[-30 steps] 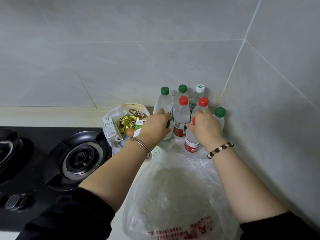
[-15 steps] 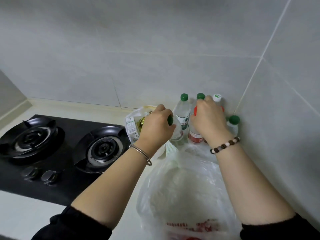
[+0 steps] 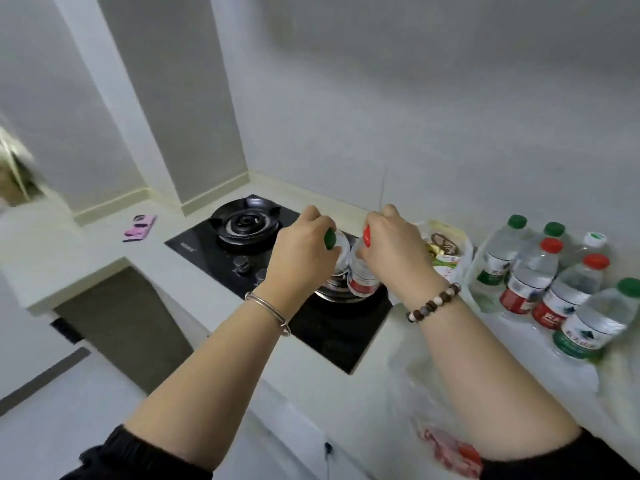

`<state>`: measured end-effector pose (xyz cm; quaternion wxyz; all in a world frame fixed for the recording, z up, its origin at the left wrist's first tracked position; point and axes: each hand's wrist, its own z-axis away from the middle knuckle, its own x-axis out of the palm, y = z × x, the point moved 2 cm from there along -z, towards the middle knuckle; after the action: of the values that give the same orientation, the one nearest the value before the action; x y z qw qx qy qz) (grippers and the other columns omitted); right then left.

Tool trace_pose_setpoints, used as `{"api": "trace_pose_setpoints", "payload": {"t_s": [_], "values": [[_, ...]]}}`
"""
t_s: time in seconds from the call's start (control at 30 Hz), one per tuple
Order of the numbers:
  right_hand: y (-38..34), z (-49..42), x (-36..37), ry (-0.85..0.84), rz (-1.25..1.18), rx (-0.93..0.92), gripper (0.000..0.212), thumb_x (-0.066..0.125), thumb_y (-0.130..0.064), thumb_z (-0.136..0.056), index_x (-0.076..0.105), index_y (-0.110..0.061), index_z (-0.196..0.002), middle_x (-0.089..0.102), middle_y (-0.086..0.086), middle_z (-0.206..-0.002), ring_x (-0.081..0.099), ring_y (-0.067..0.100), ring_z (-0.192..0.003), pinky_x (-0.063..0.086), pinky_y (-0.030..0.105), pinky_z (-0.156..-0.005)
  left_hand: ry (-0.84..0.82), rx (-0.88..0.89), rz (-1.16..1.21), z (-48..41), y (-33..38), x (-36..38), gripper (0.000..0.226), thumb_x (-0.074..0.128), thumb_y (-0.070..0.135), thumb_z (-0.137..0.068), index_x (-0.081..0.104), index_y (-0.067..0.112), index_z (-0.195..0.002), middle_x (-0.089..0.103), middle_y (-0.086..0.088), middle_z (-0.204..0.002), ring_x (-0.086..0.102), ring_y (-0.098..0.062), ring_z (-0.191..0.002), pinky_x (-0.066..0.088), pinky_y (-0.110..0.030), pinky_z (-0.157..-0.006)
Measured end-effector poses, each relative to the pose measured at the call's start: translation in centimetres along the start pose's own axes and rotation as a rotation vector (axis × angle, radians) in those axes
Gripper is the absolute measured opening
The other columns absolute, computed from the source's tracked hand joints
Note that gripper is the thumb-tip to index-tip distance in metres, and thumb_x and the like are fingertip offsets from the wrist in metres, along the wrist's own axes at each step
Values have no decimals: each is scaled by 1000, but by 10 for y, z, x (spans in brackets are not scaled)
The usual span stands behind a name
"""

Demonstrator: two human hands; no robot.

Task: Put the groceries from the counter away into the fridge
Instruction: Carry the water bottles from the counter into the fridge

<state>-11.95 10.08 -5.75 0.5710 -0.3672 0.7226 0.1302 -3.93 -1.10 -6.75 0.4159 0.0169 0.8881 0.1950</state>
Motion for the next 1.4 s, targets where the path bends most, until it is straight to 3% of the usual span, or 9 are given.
{"api": "trace_pose_setpoints", "payload": {"t_s": [0.1, 0.23, 0.37, 0.47, 0.6, 0.7, 1.03, 1.2, 1.4], "values": [[-67, 11, 15, -44, -53, -136, 13, 60, -17, -89, 54, -10, -99, 44, 9, -105, 56, 30, -80, 44, 34, -66, 25, -123, -97, 38, -39, -51, 12, 67, 8, -76, 67, 5, -87, 55, -4, -86, 50, -22, -63, 36, -26, -58], [-161, 38, 41, -135, -128, -307, 10, 55, -14, -90, 55, -10, -99, 45, 9, -109, 54, 30, -78, 40, 34, -63, 4, -273, -221, 107, -88, -120, 19, 72, 15, -78, 66, 4, -93, 56, -5, -94, 55, -26, -72, 48, -32, -66], [-256, 79, 70, -253, -186, -521, 11, 55, -14, -89, 54, -11, -100, 44, 8, -109, 55, 31, -81, 47, 37, -68, -13, -477, -337, 181, -132, -184, 15, 71, 15, -79, 63, 6, -89, 51, -2, -88, 51, -23, -69, 38, -22, -60], [-323, 114, 88, -323, -229, -684, 10, 54, -12, -89, 54, -11, -98, 45, 7, -106, 54, 30, -79, 50, 40, -70, -20, -632, -417, 238, -158, -225, 11, 69, 13, -78, 62, 7, -84, 54, -5, -88, 52, -26, -70, 45, -30, -61], [-398, 164, 110, -428, -271, -898, 11, 57, -16, -89, 53, -12, -98, 44, 4, -103, 50, 24, -77, 47, 34, -67, 8, -855, -512, 320, -178, -272, 10, 69, 12, -76, 60, 10, -79, 47, 0, -82, 47, -22, -69, 33, -24, -59], [-451, 203, 125, -505, -283, -1070, 10, 58, -16, -88, 55, -13, -97, 47, 5, -103, 51, 26, -80, 46, 35, -70, 29, -1027, -564, 377, -187, -306, 10, 69, 17, -76, 62, 10, -81, 46, 1, -83, 52, -25, -74, 37, -27, -61], [-585, 325, 138, -665, -294, -1642, 15, 65, -16, -84, 58, -9, -95, 52, 9, -102, 56, 32, -87, 49, 40, -74, 82, -1516, -844, 510, -172, -391, 28, 68, 38, -78, 66, 16, -95, 58, -3, -97, 58, -27, -89, 46, -33, -70], [-625, 385, 123, -651, -352, -1906, 18, 66, -16, -85, 59, -10, -99, 57, 7, -104, 57, 30, -91, 44, 35, -73, 179, -1701, -902, 558, -146, -427, 31, 70, 37, -77, 65, 13, -96, 59, -5, -100, 57, -26, -92, 41, -31, -74], [-654, 461, 81, -606, -539, -2083, 12, 65, -11, -84, 59, -8, -93, 55, 8, -103, 56, 32, -87, 38, 34, -65, 354, -1866, -967, 609, -90, -464, 29, 70, 33, -79, 62, 11, -96, 56, -6, -100, 56, -28, -90, 44, -33, -78]]}}
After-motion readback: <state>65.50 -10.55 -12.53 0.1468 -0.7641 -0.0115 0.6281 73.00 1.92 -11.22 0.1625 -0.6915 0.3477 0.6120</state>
